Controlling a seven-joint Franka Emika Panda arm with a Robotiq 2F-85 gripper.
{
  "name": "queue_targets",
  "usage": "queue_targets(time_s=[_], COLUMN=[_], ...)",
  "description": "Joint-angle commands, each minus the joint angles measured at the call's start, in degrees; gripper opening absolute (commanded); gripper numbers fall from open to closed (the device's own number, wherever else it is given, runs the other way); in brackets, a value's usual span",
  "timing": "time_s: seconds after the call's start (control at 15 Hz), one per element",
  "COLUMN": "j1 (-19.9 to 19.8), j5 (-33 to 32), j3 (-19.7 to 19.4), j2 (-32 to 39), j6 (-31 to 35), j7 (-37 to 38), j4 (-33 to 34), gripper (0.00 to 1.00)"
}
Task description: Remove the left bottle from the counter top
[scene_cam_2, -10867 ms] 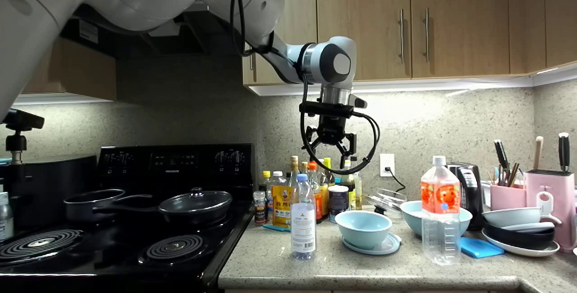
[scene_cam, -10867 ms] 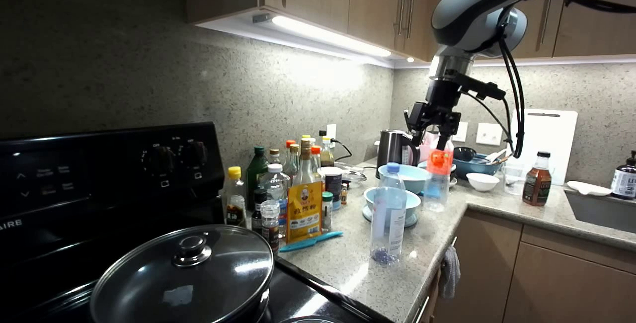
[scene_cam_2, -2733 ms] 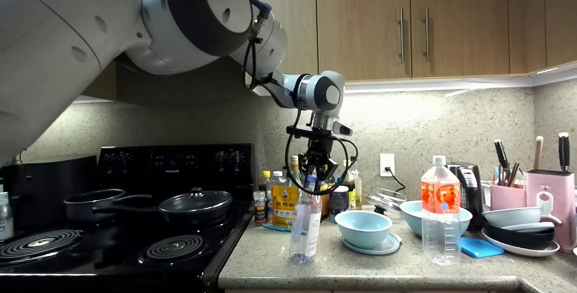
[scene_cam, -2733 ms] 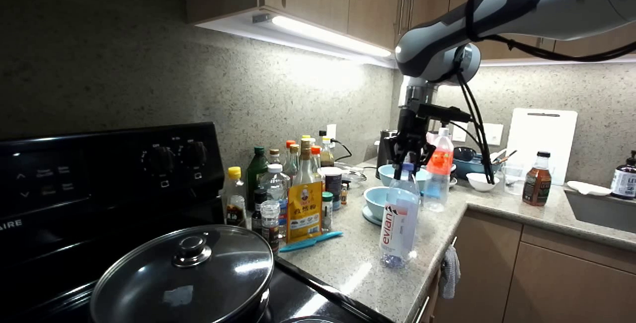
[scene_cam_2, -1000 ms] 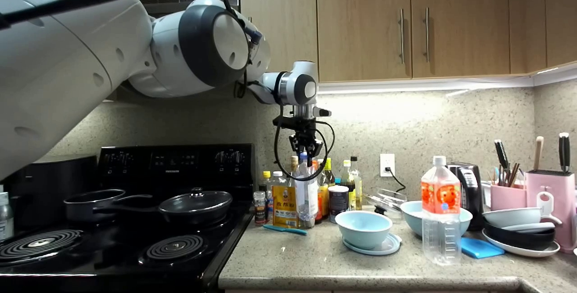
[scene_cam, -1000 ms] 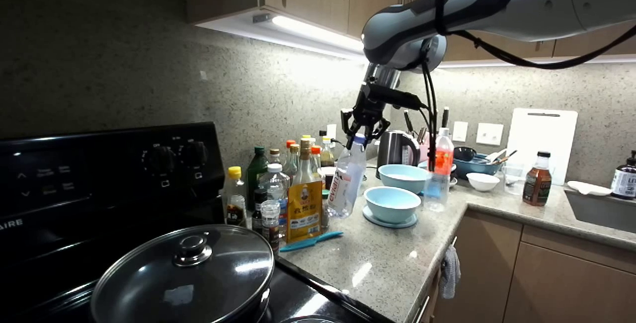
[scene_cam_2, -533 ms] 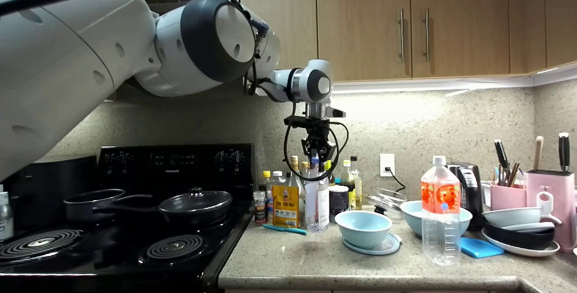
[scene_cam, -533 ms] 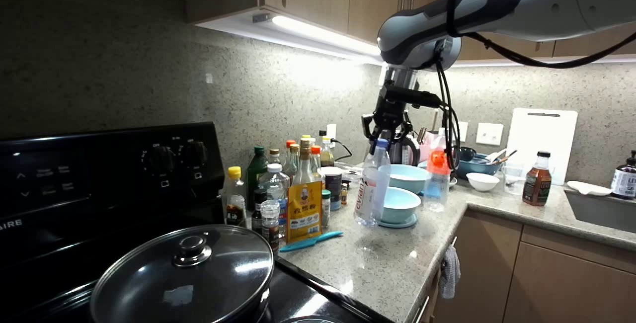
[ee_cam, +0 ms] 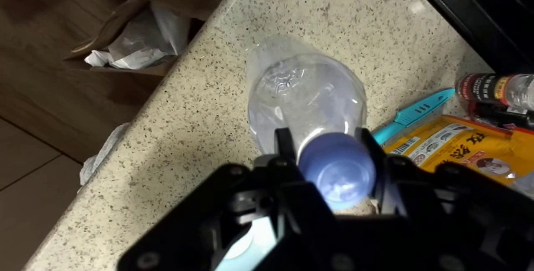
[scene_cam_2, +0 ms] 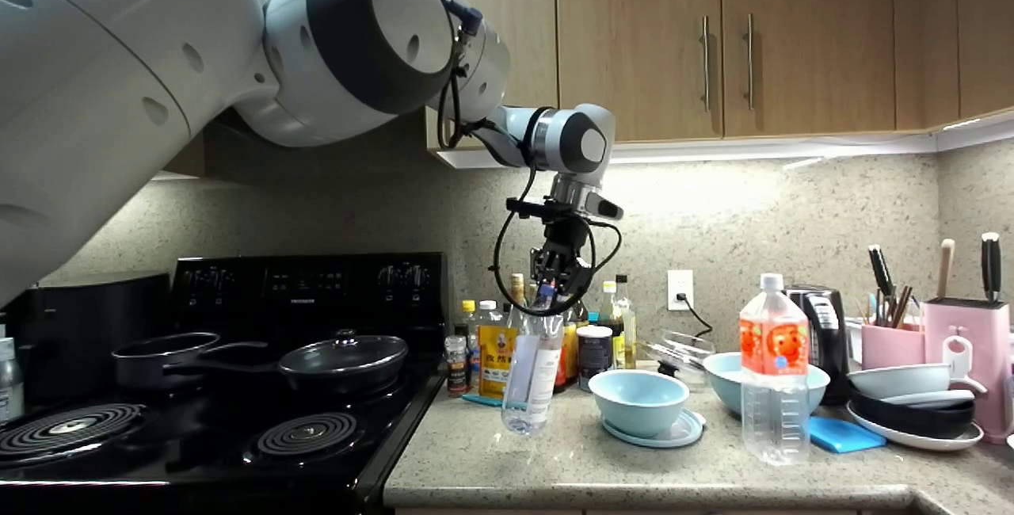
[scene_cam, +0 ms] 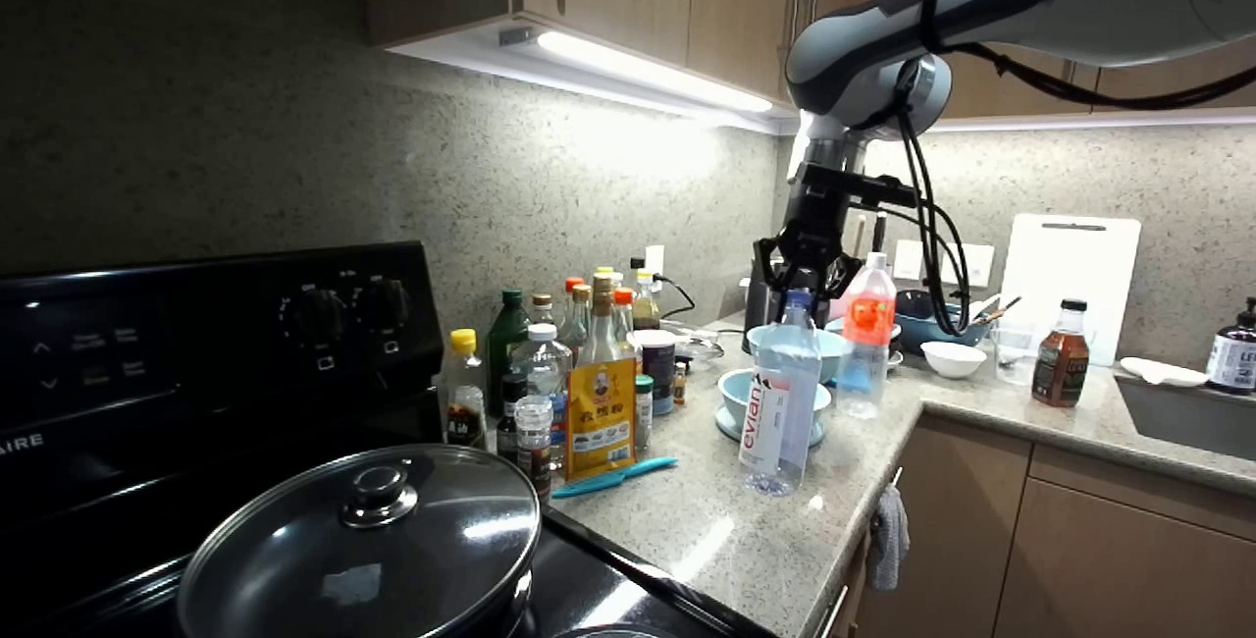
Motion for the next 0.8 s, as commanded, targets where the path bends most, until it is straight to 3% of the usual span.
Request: queue_targets(time_s=[0.0,0.13,0.2,0.73], j1=[-0.15,-0.71,-0.68,-5.08], j5=[0.14,-0.24,-0.23,1.64], j3=[0.01,0.89,0.96,-4.87], j2=[-0.38,-0.77,-0.85,-14.93], j6=[0.18,0.14,0.17,7.44], j7=[-0.01,0.19,0.19,-5.39], j4=[-0.64,-0.98,-1.08,-18.54], gripper=[0.39,0.39,0.14,0.14])
